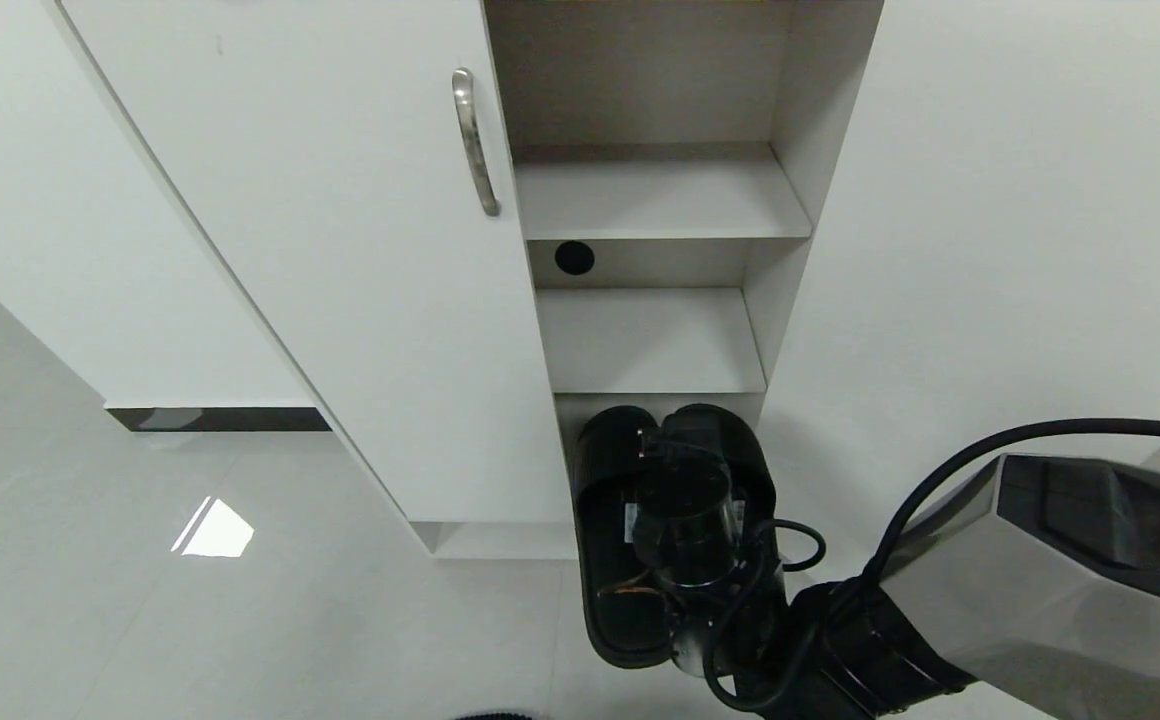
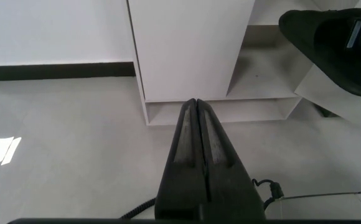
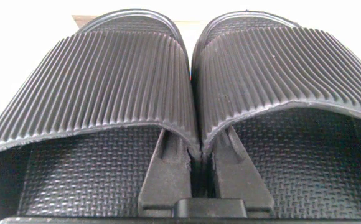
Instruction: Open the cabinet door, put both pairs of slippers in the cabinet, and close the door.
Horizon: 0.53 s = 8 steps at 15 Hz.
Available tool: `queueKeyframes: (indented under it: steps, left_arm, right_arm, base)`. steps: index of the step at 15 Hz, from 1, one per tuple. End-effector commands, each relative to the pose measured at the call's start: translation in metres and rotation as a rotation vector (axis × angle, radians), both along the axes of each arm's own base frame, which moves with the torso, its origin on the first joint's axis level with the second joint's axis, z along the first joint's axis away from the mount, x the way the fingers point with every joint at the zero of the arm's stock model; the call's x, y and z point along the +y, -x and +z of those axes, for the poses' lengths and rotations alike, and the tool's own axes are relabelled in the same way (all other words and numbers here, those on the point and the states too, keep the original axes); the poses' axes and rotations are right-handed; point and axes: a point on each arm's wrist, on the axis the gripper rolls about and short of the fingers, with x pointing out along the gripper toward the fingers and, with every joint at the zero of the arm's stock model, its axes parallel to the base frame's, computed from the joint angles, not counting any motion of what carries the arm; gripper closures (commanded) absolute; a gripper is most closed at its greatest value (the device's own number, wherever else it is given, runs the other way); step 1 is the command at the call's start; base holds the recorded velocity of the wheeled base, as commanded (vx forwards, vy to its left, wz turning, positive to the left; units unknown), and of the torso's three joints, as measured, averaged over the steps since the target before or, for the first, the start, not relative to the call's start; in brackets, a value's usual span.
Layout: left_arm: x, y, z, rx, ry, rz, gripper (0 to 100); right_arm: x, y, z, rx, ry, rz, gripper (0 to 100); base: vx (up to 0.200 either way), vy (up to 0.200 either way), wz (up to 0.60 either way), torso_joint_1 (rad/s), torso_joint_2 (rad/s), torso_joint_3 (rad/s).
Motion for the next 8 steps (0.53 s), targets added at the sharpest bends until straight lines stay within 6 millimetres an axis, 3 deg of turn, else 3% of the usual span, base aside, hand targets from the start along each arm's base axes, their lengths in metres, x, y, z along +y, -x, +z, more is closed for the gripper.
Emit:
queueKeyframes:
  steps: [1, 8]
  left_arm:
    - [0.000, 0.000, 0.000, 0.001, 0.002, 0.002, 100]
    - [0.000, 0.000, 0.000, 0.002, 0.004, 0.005, 100]
  right_arm:
    - [0.001, -0.001, -0.003, 0.003, 0.005, -0.001, 100]
    - [0.001, -0.020, -0.009, -0.004, 0.029, -0.029, 100]
  base:
    - [0.000, 0.000, 0.00, 0.000, 0.00, 0.000]
    - [0.200, 0.000, 0.00, 0.002, 0.00, 0.002]
